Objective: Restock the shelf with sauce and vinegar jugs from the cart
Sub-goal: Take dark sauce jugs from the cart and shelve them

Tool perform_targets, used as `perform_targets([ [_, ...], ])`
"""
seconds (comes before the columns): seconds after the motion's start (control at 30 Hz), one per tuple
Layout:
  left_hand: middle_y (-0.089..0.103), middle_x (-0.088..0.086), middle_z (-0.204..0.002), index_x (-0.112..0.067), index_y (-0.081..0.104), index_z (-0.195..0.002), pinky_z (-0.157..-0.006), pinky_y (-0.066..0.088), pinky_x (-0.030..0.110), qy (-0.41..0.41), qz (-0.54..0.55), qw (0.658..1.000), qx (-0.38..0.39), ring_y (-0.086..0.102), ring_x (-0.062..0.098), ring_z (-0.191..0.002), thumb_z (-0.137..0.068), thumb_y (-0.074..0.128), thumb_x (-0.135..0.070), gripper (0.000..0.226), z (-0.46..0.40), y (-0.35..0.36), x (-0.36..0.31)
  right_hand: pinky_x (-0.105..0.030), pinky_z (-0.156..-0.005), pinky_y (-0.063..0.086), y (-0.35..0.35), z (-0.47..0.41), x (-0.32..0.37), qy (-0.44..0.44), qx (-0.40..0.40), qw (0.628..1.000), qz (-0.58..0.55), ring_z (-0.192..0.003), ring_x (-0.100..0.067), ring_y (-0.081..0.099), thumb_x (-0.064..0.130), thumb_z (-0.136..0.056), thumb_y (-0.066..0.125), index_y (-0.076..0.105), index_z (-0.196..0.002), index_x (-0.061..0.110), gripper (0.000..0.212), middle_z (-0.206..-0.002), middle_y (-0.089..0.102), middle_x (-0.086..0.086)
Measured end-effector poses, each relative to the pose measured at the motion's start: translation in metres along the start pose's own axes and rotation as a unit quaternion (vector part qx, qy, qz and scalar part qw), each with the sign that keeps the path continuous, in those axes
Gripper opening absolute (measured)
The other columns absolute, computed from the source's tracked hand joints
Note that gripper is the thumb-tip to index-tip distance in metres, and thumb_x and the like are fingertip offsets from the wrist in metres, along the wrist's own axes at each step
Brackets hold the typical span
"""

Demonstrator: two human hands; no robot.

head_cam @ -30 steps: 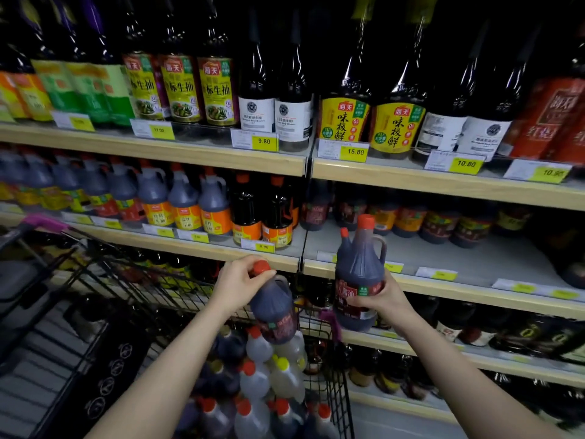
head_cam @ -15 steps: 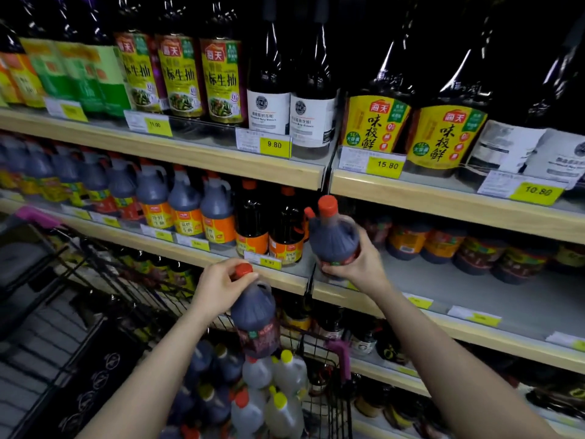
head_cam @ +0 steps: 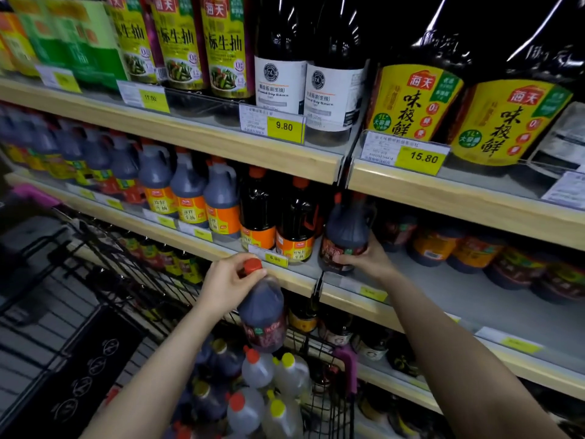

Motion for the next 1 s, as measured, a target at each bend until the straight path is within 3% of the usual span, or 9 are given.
perform_targets([
  [0.1, 0.071, -0.003, -0.083, -0.015, 0.069, -0.092, -0.078, 0.055, 0.037, 0.004, 0.004, 1.000, 0.019, 0.067, 0.015, -0.083, -0.077, 0.075, -0.024, 0.018, 0.006, 0.006, -0.007, -0.023, -0.085, 0.041, 0.001, 0.007, 0.008, 0.016, 0.015, 1.000, 0.004, -0.119, -0.018, 0.048, 0.001, -0.063, 0.082, 0.028, -0.137, 0.010, 0.092, -0.119, 0.047, 0.002],
  [0.23, 0.071, -0.002, -0.083, -0.016, 0.068, -0.092, -0.079, 0.054, 0.039, 0.008, 0.020, 0.999, 0.035, 0.067, 0.016, -0.083, -0.078, 0.074, -0.024, 0.018, 0.014, 0.004, -0.027, 0.003, -0.083, 0.033, -0.009, 0.054, 0.019, -0.011, -0.041, 0.998, -0.049, -0.126, -0.009, 0.028, -0.009, -0.065, 0.077, 0.011, -0.145, 0.001, 0.104, -0.130, 0.030, 0.001],
  [0.37, 0.070, -0.005, -0.085, -0.030, 0.061, -0.089, -0.081, 0.053, 0.036, 0.042, 0.035, 0.995, 0.083, 0.067, 0.015, -0.086, -0.078, 0.073, -0.029, 0.016, 0.021, 0.009, -0.070, -0.030, -0.110, 0.030, 0.017, 0.131, -0.004, -0.010, -0.005, 0.995, 0.097, -0.137, -0.017, 0.028, 0.028, -0.056, 0.088, 0.021, -0.145, 0.011, 0.113, -0.146, 0.031, -0.004],
  [0.5, 0.072, -0.002, -0.083, -0.027, 0.065, -0.088, -0.079, 0.054, 0.036, 0.099, 0.055, 0.987, 0.112, 0.066, 0.012, -0.080, -0.076, 0.074, -0.032, 0.016, 0.031, 0.024, -0.114, -0.021, -0.105, 0.036, 0.067, 0.184, 0.005, -0.065, 0.040, 0.995, 0.066, -0.127, -0.004, 0.041, 0.032, -0.050, 0.091, 0.032, -0.140, 0.019, 0.109, -0.138, 0.046, 0.003],
  [0.6, 0.072, 0.000, -0.084, -0.015, 0.069, -0.092, -0.075, 0.051, 0.026, 0.156, 0.073, 0.978, 0.115, 0.066, 0.012, -0.078, -0.076, 0.076, -0.024, 0.020, 0.048, 0.034, -0.148, -0.007, -0.079, 0.041, 0.057, 0.202, 0.000, -0.035, -0.079, 0.996, 0.026, -0.112, -0.011, 0.054, 0.028, -0.051, 0.091, 0.040, -0.130, 0.019, 0.095, -0.118, 0.056, 0.006],
  [0.7, 0.071, 0.001, -0.086, -0.015, 0.068, -0.093, -0.077, 0.050, 0.022, 0.179, 0.130, 0.963, 0.156, 0.065, 0.009, -0.081, -0.075, 0.077, -0.018, 0.020, 0.059, 0.047, -0.170, -0.017, -0.078, 0.042, 0.028, 0.219, 0.007, -0.050, -0.179, 0.980, 0.069, -0.105, -0.011, 0.057, 0.037, -0.050, 0.089, 0.044, -0.125, 0.024, 0.089, -0.113, 0.059, 0.005],
  [0.8, 0.068, -0.004, -0.096, -0.018, 0.063, -0.101, -0.082, 0.046, 0.014, 0.152, 0.191, 0.951, 0.188, 0.062, 0.002, -0.090, -0.080, 0.071, -0.016, 0.022, 0.048, 0.057, -0.166, -0.013, -0.074, 0.041, -0.002, 0.218, 0.018, -0.088, -0.204, 0.971, 0.085, -0.100, -0.005, 0.055, 0.037, -0.051, 0.088, 0.038, -0.120, 0.041, 0.085, -0.108, 0.057, 0.013],
  [0.9, 0.059, -0.003, -0.118, -0.015, 0.057, -0.119, -0.090, 0.036, 0.008, 0.131, 0.063, 0.977, 0.156, 0.053, 0.007, -0.112, -0.082, 0.069, -0.033, 0.043, 0.026, 0.067, -0.129, -0.008, -0.069, 0.042, -0.034, 0.203, 0.025, -0.100, -0.230, 0.965, 0.080, -0.098, -0.009, 0.058, 0.030, -0.053, 0.089, 0.039, -0.114, 0.039, 0.079, -0.103, 0.056, 0.015],
  [1.0, 0.037, 0.003, -0.146, -0.015, 0.041, -0.138, -0.112, 0.026, 0.031, 0.125, -0.085, 0.970, 0.188, 0.030, 0.018, -0.137, -0.083, 0.063, -0.046, 0.067, 0.017, 0.096, -0.089, -0.006, -0.073, 0.040, -0.060, 0.173, 0.028, -0.118, -0.252, 0.958, 0.075, -0.105, -0.010, 0.054, 0.028, -0.056, 0.088, 0.040, -0.125, 0.021, 0.085, -0.109, 0.054, 0.016],
])
Point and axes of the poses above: each hand's wrist, its own z-axis away from the middle knuckle, its own y-axis out of the palm, x = y × z, the point moved 9 cm from there along -z, towards the middle knuckle
